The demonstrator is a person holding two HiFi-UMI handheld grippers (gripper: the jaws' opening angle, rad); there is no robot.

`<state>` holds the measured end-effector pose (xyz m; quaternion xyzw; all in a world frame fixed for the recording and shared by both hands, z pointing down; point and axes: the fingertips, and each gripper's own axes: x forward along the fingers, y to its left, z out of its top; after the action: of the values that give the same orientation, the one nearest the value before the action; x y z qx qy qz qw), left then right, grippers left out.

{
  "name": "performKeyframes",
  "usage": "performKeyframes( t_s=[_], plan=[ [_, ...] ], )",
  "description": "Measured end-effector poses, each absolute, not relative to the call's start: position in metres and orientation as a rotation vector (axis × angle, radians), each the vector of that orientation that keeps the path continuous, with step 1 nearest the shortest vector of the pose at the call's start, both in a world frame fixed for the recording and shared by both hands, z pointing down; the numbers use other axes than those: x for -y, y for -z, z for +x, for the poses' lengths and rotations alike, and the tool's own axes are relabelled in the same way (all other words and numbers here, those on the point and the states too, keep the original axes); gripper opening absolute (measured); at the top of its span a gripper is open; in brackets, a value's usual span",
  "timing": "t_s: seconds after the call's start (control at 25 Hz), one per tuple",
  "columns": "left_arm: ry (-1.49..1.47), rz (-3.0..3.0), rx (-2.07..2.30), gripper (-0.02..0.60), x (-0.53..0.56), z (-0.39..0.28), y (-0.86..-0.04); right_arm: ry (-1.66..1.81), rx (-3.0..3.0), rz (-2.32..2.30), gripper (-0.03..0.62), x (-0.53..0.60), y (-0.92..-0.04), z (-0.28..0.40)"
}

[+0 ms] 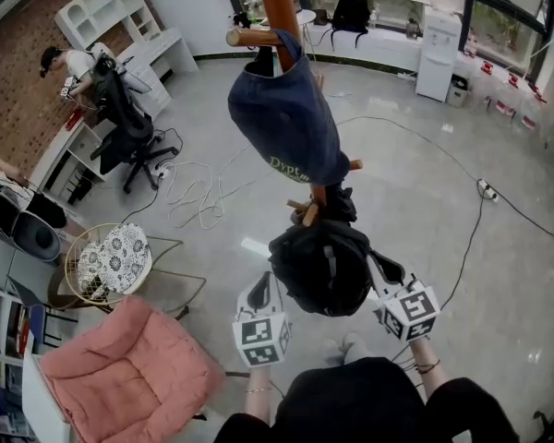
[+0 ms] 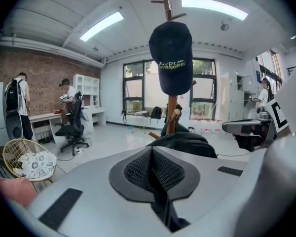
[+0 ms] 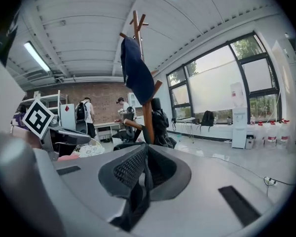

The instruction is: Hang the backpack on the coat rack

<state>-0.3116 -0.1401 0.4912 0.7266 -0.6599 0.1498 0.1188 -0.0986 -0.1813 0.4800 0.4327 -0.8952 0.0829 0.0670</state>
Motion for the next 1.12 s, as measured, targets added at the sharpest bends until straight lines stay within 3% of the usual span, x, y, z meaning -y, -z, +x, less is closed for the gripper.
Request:
performKeyframes(
  t_s=[0.48, 1.12],
  plan=[
    [-0.314, 2.201, 1.960, 0.015, 0.132, -0.304, -0.431, -0.214, 2.860, 1.247, 0.014, 0.184, -0.409, -0.089],
    [-0.129, 2.162, 2.121, 0.014, 0.107, -0.339, -0.395, -0.204, 2.903, 1.354, 0.014, 0.190, -0.382, -0.074]
  ],
)
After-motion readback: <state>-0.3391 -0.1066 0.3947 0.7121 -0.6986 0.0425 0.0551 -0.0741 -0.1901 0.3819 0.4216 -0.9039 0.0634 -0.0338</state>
